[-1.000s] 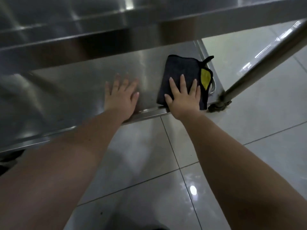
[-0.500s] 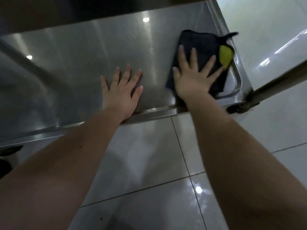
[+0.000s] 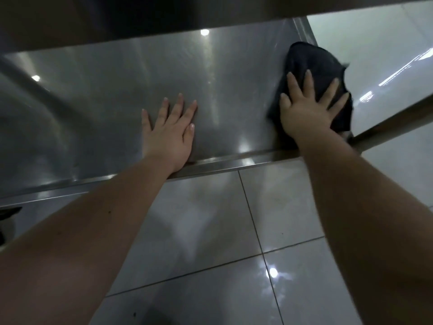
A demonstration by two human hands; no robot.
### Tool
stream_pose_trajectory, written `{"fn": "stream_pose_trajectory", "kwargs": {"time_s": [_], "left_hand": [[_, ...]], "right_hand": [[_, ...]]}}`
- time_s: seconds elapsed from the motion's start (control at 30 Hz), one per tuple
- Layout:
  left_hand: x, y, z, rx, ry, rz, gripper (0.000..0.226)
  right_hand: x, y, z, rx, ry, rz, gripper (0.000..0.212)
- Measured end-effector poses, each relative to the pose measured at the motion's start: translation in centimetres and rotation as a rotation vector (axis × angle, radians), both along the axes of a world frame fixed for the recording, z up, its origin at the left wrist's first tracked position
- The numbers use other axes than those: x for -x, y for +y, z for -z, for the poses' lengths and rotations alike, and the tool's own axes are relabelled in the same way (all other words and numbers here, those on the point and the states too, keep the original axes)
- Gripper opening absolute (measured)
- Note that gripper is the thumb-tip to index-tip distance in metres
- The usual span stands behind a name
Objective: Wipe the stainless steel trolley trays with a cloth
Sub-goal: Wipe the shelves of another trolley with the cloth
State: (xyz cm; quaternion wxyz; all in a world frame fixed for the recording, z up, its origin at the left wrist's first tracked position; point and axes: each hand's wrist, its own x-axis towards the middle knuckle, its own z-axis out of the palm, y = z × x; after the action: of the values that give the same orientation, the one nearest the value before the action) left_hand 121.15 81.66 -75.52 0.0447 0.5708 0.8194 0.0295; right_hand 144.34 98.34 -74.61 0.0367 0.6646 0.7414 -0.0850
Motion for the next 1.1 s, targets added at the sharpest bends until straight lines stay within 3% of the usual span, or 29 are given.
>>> {"fn": "stream_pose_trajectory", "kwargs": {"time_s": [0.07, 0.17, 0.27, 0.33, 0.47, 0.57, 0.63, 0.77, 0.87, 0.97, 1.1], "left_hand": [[0.1, 0.1, 0.0, -0.002, -0.004, 0.0, 0.053], [0.3, -0.1, 0.0, -0.025, 0.008, -0.034, 0.057], [0.5, -0.5, 0.0, -0.03, 0.029, -0.137, 0.059], [0.5, -0.5, 0.1, -0.006, 0.032, -0.17, 0.057], [0.6, -0.3, 0.6, 0.022, 0.038, -0.169, 0.057], [0.6, -0.2, 0.8, 0.033, 0.046, -0.171, 0.057], [0.6, -0.1, 0.7, 0.035, 0.042, -0.174, 0.056], [0.8, -0.3, 0.6, 0.033, 0.023, -0.172, 0.055], [0.8, -0.4, 0.7, 0.044, 0.027, -0.169, 0.055], [0.8, -0.5, 0.8, 0.043, 0.019, -0.159, 0.054], [0.8, -0.4, 1.0, 0.028, 0.022, -0.164, 0.055]], "right_hand": [[4.3, -2.3, -0.1, 0.014, 0.058, -0.066, 0.055], [10.9, -7.6, 0.0, 0.034, 0.132, -0.403, 0.054], [12.0, -9.2, -0.2, 0.035, 0.143, -0.624, 0.052], [9.2, -6.4, -0.2, 0.005, 0.119, -0.584, 0.052], [-0.4, 0.7, -0.3, 0.025, 0.06, -0.169, 0.054], [-1.2, 0.6, -0.1, 0.025, 0.0, -0.031, 0.055], [2.3, -0.9, -0.1, 0.001, 0.057, -0.052, 0.055], [11.0, -6.2, -0.1, 0.04, 0.113, -0.448, 0.054], [11.9, -8.7, -0.1, 0.025, 0.125, -0.62, 0.053], [7.1, -6.5, 0.2, -0.005, 0.112, -0.577, 0.052], [-2.4, -2.6, 0.1, -0.001, 0.017, -0.23, 0.052]]}}
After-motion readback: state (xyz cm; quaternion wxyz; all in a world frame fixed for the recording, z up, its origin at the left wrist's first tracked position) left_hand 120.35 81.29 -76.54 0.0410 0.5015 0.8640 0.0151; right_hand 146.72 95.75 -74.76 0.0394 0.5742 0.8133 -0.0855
